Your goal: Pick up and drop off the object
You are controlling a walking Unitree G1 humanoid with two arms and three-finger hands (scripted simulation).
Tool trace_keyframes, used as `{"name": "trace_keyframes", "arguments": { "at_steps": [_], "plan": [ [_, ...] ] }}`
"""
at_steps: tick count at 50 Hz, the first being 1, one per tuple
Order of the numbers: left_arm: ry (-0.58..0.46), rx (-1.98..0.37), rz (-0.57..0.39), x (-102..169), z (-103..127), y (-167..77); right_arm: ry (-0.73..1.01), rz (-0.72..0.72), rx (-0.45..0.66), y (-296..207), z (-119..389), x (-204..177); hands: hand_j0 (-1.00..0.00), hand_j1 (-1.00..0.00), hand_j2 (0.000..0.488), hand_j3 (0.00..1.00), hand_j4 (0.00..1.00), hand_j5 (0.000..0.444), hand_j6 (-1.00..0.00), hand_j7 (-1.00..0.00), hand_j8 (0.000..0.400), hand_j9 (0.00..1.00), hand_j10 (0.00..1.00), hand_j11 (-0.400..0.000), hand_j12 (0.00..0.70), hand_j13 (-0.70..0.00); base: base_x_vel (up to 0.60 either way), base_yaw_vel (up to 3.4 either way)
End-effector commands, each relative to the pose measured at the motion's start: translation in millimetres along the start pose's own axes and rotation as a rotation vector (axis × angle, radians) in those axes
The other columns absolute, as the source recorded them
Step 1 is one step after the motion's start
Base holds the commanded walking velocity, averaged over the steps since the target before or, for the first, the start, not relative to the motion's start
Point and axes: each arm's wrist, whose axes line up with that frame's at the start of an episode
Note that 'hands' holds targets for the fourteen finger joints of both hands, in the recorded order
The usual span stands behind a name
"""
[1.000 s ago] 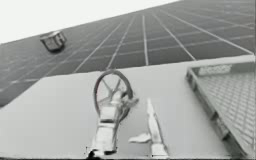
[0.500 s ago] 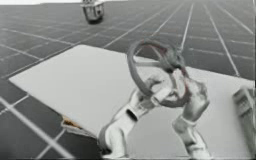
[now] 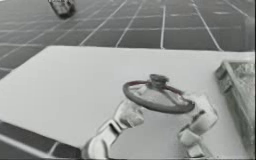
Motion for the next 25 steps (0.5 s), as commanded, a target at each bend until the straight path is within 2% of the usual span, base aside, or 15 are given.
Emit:
{"name": "trace_keyframes", "arguments": {
  "at_steps": [1,3,4,5,7,9,10,12,13,16,18,19,20,21,25],
  "plan": [
    [0.036,0.037,0.294,-30,-10,34,-0.180,0.202,-0.159,-47,7,31,0.00,0.00,0.000,1.00,1.00,0.000,0.00,0.00,0.000,1.00,1.00,-0.400,0.000,-0.700,0.00,0.00],
    [0.064,0.025,0.281,-32,-22,35,-0.227,0.197,-0.234,-42,28,38,0.00,0.00,0.000,1.00,1.00,0.000,0.00,0.00,0.000,1.00,1.00,-0.400,0.000,-0.700,0.00,0.00],
    [0.048,0.028,0.266,-29,-16,28,-0.268,0.190,-0.268,-39,39,40,0.00,0.00,0.000,1.00,1.00,0.000,0.00,0.00,0.000,1.00,1.00,-0.400,0.000,-0.700,0.00,0.00],
    [0.086,0.008,0.261,-33,-24,32,-0.305,0.177,-0.297,-37,49,38,0.00,0.00,0.000,1.00,1.00,0.000,0.00,0.00,0.000,1.00,1.00,-0.400,0.000,-0.700,0.00,0.00],
    [0.094,0.003,0.233,-36,-26,24,-0.425,0.227,-0.306,-34,73,49,0.00,0.00,0.000,1.00,1.00,0.000,0.00,0.00,0.000,1.00,1.00,-0.400,0.000,-0.700,0.00,0.00],
    [0.132,-0.008,0.226,-48,-40,26,-0.542,0.326,-0.353,-22,104,54,0.00,0.00,0.000,1.00,1.00,0.000,0.00,0.00,0.000,1.00,1.00,-0.400,0.000,-0.700,0.00,0.00],
    [0.136,0.002,0.218,-38,-41,19,-0.590,0.384,-0.385,-16,111,54,0.00,0.00,0.000,1.00,1.00,0.000,0.00,0.00,0.000,1.00,1.00,-0.400,0.000,-0.700,0.00,0.00],
    [0.142,-0.009,0.214,-44,-47,25,-0.668,0.512,-0.434,-19,135,72,0.00,0.00,0.000,1.00,1.00,0.000,0.00,0.00,0.000,1.00,1.00,-0.400,0.000,-0.700,0.00,0.00],
    [0.140,0.003,0.232,-40,-39,26,-0.682,0.570,-0.439,-31,141,80,0.00,0.00,0.000,1.00,1.00,0.000,0.00,0.00,0.000,1.00,1.00,-0.400,0.000,-0.700,0.00,0.00],
    [0.138,-0.007,0.209,-47,-44,26,-0.727,0.664,-0.446,-30,194,91,0.00,0.00,0.000,1.00,1.00,0.000,0.00,0.00,0.000,1.00,1.00,-0.400,0.000,-0.700,0.00,0.00],
    [0.135,0.006,0.206,-49,-45,22,-0.692,0.737,-0.503,-25,222,80,0.00,0.00,0.000,1.00,1.00,0.000,0.00,0.00,0.000,1.00,1.00,-0.400,0.000,-0.700,0.00,0.00],
    [0.141,0.002,0.205,-49,-44,28,-0.693,0.806,-0.531,-24,234,88,0.00,0.00,0.000,1.00,1.00,0.000,0.00,0.00,0.000,1.00,1.00,-0.400,0.000,-0.700,0.00,0.00],
    [0.127,0.012,0.182,-52,-44,32,-0.698,0.842,-0.560,-20,240,73,0.00,0.00,0.000,1.00,1.00,0.000,0.00,0.00,0.000,1.00,1.00,-0.400,0.000,-0.700,0.00,0.00],
    [0.140,-0.008,0.189,-56,-41,26,1.372,-0.145,0.383,71,-7,81,0.00,0.00,0.000,1.00,1.00,0.000,0.00,0.00,0.000,1.00,1.00,-0.400,0.000,-0.700,0.15,2.97],
    [0.140,-0.008,0.189,-56,-41,26,1.372,-0.145,0.383,71,-7,81,0.00,0.00,0.000,1.00,1.00,0.000,0.00,0.00,0.000,1.00,1.00,-0.400,0.000,-0.700,0.16,2.83]
  ]
}}
